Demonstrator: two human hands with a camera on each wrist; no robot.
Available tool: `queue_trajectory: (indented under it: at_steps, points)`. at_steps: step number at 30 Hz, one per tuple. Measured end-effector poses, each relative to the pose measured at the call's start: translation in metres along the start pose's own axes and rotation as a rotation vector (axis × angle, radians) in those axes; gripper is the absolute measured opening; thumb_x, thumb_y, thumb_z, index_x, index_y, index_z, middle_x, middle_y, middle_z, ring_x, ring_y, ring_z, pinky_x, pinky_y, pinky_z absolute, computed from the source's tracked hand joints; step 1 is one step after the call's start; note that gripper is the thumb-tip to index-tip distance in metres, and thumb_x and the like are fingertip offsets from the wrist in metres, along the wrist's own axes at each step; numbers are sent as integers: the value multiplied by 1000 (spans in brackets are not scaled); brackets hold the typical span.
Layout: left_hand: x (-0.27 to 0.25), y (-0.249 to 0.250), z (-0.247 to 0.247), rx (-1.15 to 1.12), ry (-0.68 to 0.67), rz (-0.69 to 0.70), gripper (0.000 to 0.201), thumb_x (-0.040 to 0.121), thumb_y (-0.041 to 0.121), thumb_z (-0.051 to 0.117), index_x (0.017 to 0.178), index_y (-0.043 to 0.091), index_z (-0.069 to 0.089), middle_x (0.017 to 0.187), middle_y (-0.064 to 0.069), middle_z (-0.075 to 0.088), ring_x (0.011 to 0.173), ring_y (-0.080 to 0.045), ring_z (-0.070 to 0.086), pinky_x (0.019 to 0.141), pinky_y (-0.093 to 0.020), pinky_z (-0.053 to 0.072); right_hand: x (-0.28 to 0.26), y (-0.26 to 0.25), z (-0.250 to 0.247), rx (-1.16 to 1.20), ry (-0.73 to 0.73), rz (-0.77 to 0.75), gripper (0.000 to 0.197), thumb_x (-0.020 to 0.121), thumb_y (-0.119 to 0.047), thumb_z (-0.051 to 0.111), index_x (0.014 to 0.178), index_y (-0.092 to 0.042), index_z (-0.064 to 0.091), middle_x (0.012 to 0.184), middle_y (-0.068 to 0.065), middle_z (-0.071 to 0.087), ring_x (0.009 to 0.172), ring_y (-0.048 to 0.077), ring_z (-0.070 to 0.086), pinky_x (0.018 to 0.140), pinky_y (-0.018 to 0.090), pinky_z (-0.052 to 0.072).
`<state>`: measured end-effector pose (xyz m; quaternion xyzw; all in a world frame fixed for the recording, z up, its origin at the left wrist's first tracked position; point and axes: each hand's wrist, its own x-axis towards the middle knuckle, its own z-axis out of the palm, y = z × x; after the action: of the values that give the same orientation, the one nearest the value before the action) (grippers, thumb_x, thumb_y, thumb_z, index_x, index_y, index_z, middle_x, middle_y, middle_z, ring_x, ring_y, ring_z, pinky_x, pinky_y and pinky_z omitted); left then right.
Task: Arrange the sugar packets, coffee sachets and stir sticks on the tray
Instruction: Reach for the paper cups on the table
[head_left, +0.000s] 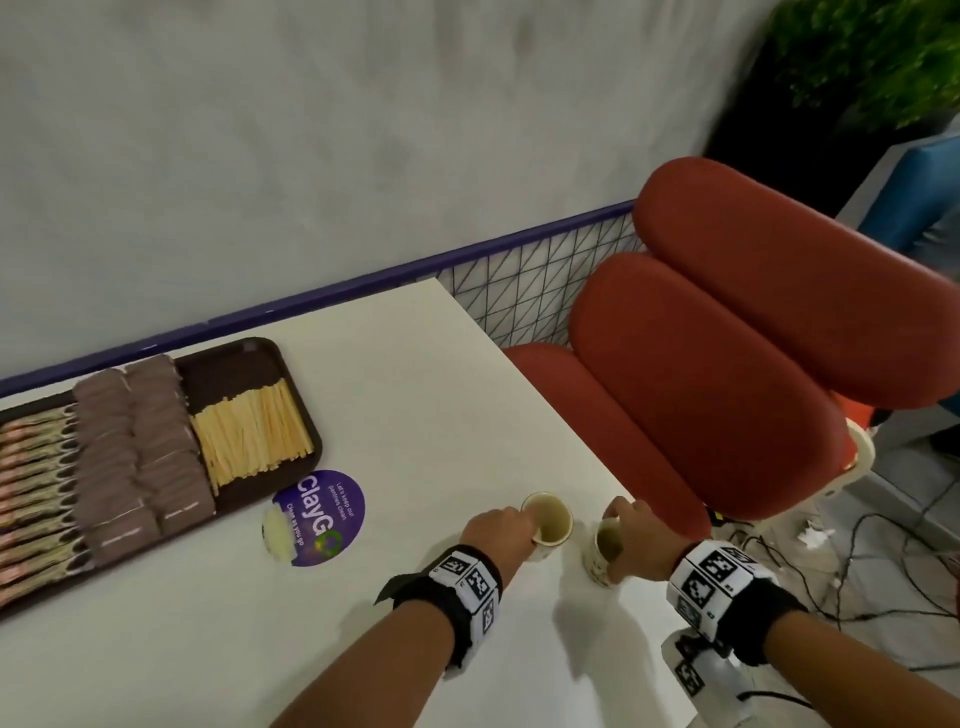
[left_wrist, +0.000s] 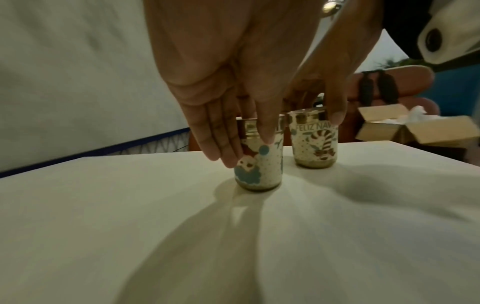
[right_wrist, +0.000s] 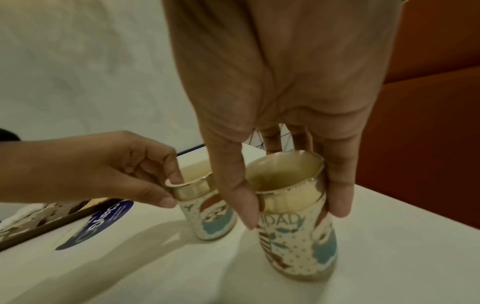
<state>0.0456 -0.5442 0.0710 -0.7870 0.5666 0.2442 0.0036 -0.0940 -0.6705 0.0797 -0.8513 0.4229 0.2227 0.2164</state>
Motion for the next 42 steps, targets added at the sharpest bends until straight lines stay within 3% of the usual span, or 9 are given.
queue_trajectory:
  at_steps: [3, 6, 14, 18, 23, 33, 37, 40, 42]
  points:
    - [-14, -44, -20, -83, 52, -101, 42, 97, 36, 41, 129, 9, 44, 120, -17, 59, 107, -35, 58, 85, -37, 45, 22, -32, -16, -49, -2, -64, 69, 65, -21, 77, 122, -18, 39, 110, 3, 34, 93, 19, 40, 72, 25, 37]
    - [-26, -95, -40, -182, 148, -208, 37, 98, 30, 39, 129, 11, 45, 119, -16, 59, 108, -34, 57, 87, -36, 45, 51, -75, -35, -64, 1, -144, 70, 65, -20, 77, 124, -21, 39, 120, 8, 36, 101, 24, 46, 75, 26, 41]
    - [-33, -197, -70, -322, 362, -450, 31, 97, 26, 43, 124, 12, 48, 113, -13, 62, 103, -29, 59, 87, -37, 49, 127, -219, -79, -33, 122, -389, 79, 71, -14, 73, 138, -18, 31, 130, 12, 35, 118, 32, 44, 97, 38, 43]
    - [-20, -222, -74, -306, 388, -506, 32, 97, 28, 42, 126, 14, 47, 113, -12, 63, 101, -29, 61, 84, -37, 50, 158, -284, -94, -110, 203, -515, 68, 75, -14, 71, 133, -7, 36, 133, 13, 40, 121, 29, 42, 99, 33, 37]
    - [-7, -240, -68, -287, 425, -515, 34, 98, 31, 40, 128, 16, 46, 105, -10, 66, 94, -25, 63, 82, -35, 52, 188, -343, -93, -131, 188, -591, 67, 78, -11, 68, 136, -9, 34, 136, 14, 36, 124, 31, 42, 104, 35, 37]
    - [-3, -248, -44, -382, 479, -495, 37, 98, 44, 35, 125, 20, 43, 84, 0, 54, 74, -15, 51, 75, -28, 51, 214, -395, -61, -126, 125, -663, 73, 78, -10, 70, 140, -11, 30, 144, 12, 32, 131, 28, 38, 111, 37, 33]
    - [-4, -253, -40, -569, 589, -491, 43, 92, 46, 49, 127, 26, 35, 103, 2, 65, 90, -15, 63, 80, -29, 53, 218, -399, -56, -92, 84, -661, 80, 78, -9, 69, 143, -12, 23, 150, 10, 26, 136, 27, 32, 112, 34, 29]
    - [-1, -260, -35, -607, 661, -466, 59, 86, 45, 59, 135, 25, 34, 127, 7, 51, 116, -8, 47, 94, -20, 41, 219, -399, -60, -55, 54, -645, 86, 77, -11, 72, 145, -11, 19, 151, 11, 23, 138, 27, 29, 112, 35, 29]
    - [3, -263, -34, -635, 665, -441, 62, 83, 41, 64, 137, 26, 35, 131, 9, 44, 121, -6, 38, 96, -13, 32, 219, -398, -63, -65, 82, -611, 81, 77, -13, 72, 143, -10, 24, 147, 12, 27, 135, 28, 32, 111, 36, 32]
